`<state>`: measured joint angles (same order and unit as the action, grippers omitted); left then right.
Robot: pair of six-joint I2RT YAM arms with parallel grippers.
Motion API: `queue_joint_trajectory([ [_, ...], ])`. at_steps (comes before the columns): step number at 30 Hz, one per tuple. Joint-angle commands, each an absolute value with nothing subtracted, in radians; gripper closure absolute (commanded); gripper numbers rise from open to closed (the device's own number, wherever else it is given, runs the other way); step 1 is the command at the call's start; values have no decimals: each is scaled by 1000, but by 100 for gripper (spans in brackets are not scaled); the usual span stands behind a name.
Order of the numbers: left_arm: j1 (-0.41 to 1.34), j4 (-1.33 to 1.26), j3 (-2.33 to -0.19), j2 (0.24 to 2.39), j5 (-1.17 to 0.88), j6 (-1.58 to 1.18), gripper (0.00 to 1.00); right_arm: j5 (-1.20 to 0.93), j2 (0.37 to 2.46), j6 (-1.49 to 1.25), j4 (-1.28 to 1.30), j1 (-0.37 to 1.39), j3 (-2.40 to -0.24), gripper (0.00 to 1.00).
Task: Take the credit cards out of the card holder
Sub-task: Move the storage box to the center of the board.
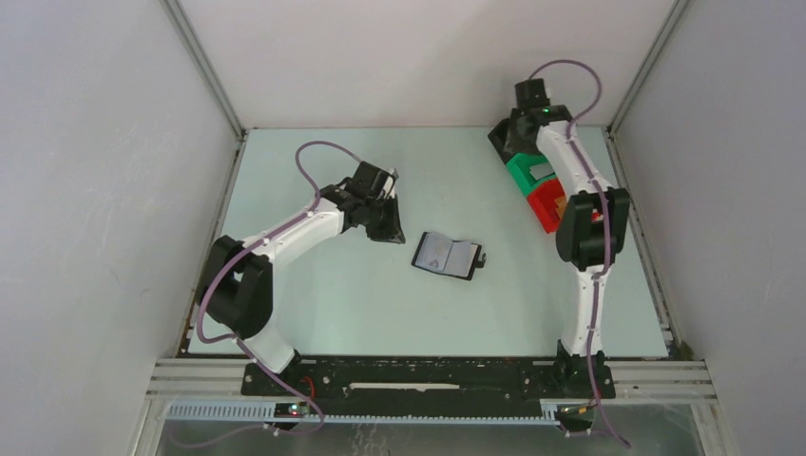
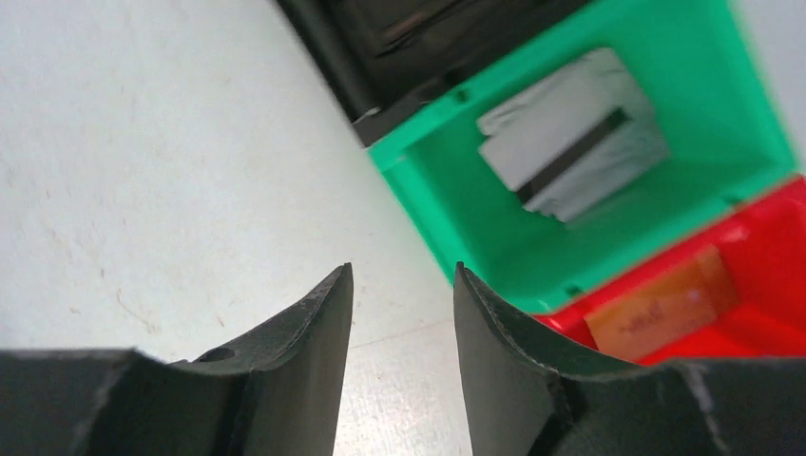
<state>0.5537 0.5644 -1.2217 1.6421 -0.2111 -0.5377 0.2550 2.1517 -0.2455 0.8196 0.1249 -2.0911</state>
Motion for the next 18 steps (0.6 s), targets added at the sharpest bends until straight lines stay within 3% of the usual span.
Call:
queue_joint_trajectory([
  [1,551,565,-1261,1625,-203,-512,85,145,2232,-81,789,117,-2160,48],
  [6,551,565,-1257,1623,-206,-509,85,-54,2273,-80,749,69,-2167,48],
  [18,552,561,-1267,1657,-216,-511,85,-49,2367,1,739,59,-2227,40],
])
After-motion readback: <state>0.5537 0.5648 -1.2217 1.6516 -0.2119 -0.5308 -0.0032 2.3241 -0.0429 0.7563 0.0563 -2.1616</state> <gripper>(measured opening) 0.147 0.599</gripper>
